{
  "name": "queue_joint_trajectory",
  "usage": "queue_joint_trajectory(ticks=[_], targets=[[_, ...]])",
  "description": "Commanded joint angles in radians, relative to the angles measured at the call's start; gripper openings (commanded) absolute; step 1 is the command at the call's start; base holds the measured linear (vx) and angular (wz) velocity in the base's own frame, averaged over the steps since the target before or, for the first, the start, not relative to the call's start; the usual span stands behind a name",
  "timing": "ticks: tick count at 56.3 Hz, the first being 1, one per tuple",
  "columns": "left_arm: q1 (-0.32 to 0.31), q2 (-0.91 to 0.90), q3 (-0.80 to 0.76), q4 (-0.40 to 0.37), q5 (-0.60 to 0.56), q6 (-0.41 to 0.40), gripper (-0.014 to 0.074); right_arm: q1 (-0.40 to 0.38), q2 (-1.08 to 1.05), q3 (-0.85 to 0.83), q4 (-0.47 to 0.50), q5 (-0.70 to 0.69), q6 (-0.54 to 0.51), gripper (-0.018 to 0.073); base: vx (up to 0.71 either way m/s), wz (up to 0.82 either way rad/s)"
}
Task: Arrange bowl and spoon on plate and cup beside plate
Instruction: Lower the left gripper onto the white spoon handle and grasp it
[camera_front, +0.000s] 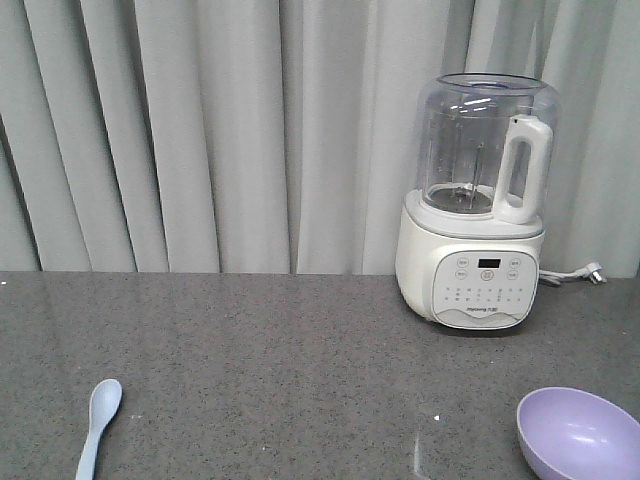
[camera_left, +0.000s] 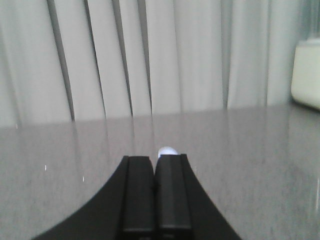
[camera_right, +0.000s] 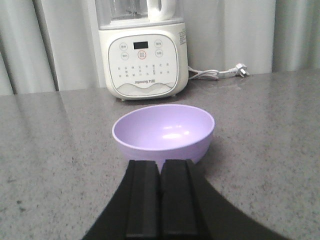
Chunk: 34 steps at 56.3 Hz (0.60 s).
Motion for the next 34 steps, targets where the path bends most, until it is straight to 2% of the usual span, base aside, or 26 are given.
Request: queue_joint_trajectory(ticks=[1, 4, 7, 11, 17, 22, 27, 34], targets=[[-0.001, -0.008, -0.086, -0.024, -0.283, -0.055, -0.0003, -0.005, -0.007, -0.013, -0.008, -0.260, -0.003, -0.0008, 0.00, 0.00], [-0.001, 0.002, -0.145, -0.030, -0.338, -0.077, -0.0003, -0.005, -0.007, -0.054, -0.008, -0.330, -0.004, -0.0008, 0.00, 0.00], [-0.001, 0.028, -0.235, -0.029, -0.315, -0.074, -0.0003, -0.005, 0.001, -0.145, -0.011, -0.329, -0.016, -0.0008, 0.00, 0.00], [-0.001, 0.120, -0.397, -0.026, -0.221, -0.066, -0.0003, -0.005, 0.052, -0.289, -0.014, -0.289, -0.073, -0.0008, 0.00, 0.00], [-0.001, 0.329, -0.683, -0.024, -0.077, -0.021, -0.0003, -0.005, 0.214, -0.535, -0.016, -0.179, -0.218, -0.0008, 0.00, 0.00], [-0.001, 0.534, -0.871, -0.024, 0.053, 0.015, -0.0003, -0.005, 0.387, -0.702, -0.016, -0.121, -0.266, -0.0008, 0.00, 0.00], [-0.001, 0.699, -0.972, -0.025, 0.115, 0.015, -0.0003, -0.005, 0.547, -0.791, -0.016, -0.133, -0.267, -0.0008, 0.00, 0.00], [-0.001, 0.859, -1.010, -0.027, 0.090, 0.015, -0.0003, -0.005, 0.702, -0.815, -0.005, -0.157, -0.267, -0.0008, 0.00, 0.00]])
